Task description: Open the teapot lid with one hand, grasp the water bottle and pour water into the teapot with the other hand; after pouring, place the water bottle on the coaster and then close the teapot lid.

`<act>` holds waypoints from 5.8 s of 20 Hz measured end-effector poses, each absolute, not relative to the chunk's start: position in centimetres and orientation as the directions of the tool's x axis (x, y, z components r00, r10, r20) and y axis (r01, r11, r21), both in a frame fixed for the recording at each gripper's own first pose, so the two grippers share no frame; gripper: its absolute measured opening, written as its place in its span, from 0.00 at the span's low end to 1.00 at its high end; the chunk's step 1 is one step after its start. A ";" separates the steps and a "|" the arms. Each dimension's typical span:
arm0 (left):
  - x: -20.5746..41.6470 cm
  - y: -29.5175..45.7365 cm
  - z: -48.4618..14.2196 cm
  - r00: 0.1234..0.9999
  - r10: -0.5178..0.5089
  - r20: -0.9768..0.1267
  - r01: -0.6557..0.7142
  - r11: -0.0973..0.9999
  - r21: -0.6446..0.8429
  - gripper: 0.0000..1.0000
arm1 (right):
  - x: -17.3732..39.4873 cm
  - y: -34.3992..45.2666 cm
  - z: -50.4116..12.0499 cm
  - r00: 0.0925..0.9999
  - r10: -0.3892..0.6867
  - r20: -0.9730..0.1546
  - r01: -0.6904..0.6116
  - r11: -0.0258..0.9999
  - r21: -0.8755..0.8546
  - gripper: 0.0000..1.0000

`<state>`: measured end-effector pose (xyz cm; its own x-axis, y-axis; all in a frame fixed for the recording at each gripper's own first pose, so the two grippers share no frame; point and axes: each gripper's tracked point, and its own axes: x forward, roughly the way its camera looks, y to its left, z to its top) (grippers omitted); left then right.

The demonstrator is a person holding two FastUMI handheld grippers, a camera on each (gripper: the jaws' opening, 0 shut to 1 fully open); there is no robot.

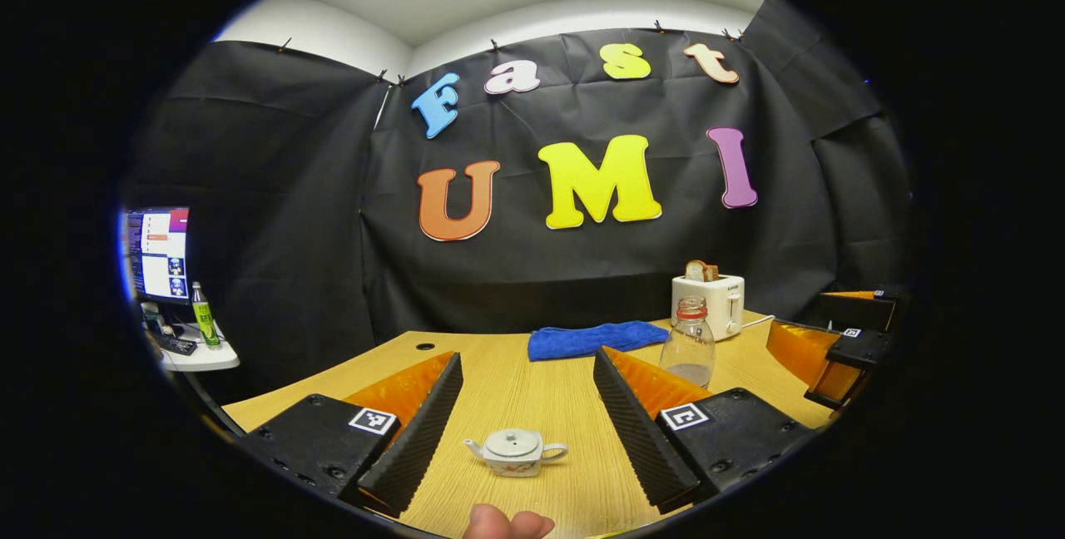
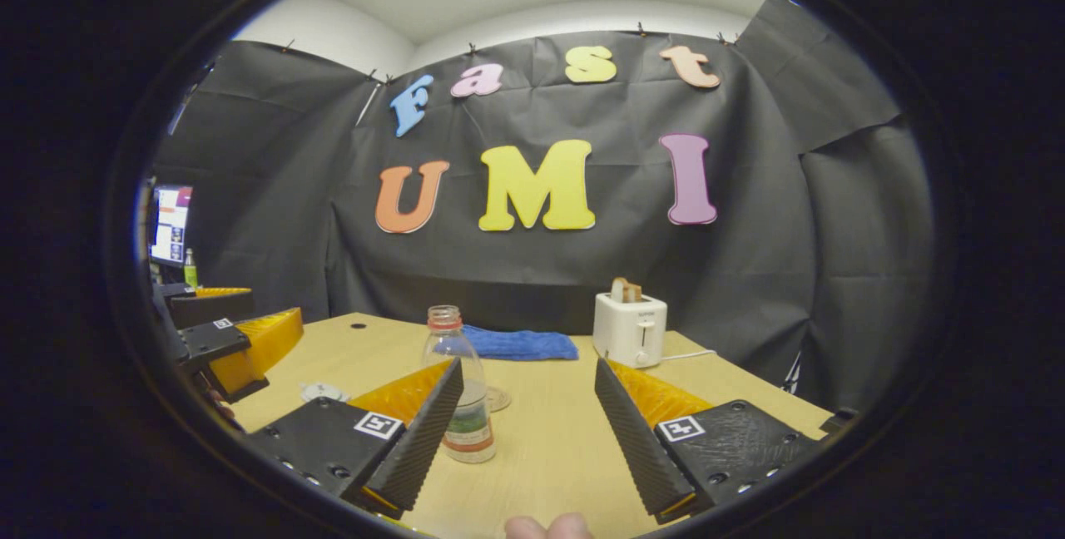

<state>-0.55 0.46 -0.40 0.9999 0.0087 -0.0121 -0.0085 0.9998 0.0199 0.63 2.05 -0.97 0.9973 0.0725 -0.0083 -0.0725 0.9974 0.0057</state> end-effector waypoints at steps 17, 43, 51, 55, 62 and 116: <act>1.1 1.7 -8.6 0.977 0.001 -0.212 -0.008 0.999 -0.033 0.99 | 1.9 3.2 -4.3 0.988 0.135 -0.075 -0.134 0.991 0.025 0.96; 5.0 1.6 -13.3 0.919 -0.060 -0.389 0.076 0.997 0.025 0.07 | 2.5 1.4 -7.4 0.982 0.143 -0.127 -0.140 0.990 0.031 0.99; 4.5 2.1 -9.6 0.953 -0.063 -0.295 0.057 0.998 -0.030 0.04 | 2.7 5.5 -8.5 0.956 0.250 -0.152 -0.248 0.968 0.030 0.96; 3.1 2.7 -8.1 0.965 -0.059 -0.255 0.047 0.998 -0.051 0.04 | 4.5 7.5 -9.5 0.942 0.284 -0.177 -0.275 0.959 0.072 0.99; 1.7 4.5 -7.6 0.970 -0.031 -0.241 0.011 0.996 -0.084 0.03 | 7.8 9.8 -10.2 0.934 0.302 -0.190 -0.283 0.952 0.119 0.96; 0.7 12.6 -9.5 0.980 -0.004 -0.201 -0.018 0.994 -0.106 0.03 | 11.8 17.7 -7.1 0.954 0.298 -0.013 0.039 -0.169 -0.985 0.71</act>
<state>0.70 12.60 -9.47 0.9796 -0.0039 -0.2009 -0.0177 0.9942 -0.1059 11.81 17.75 -7.13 0.9544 0.2983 -0.0129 0.0394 -0.1686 -0.9849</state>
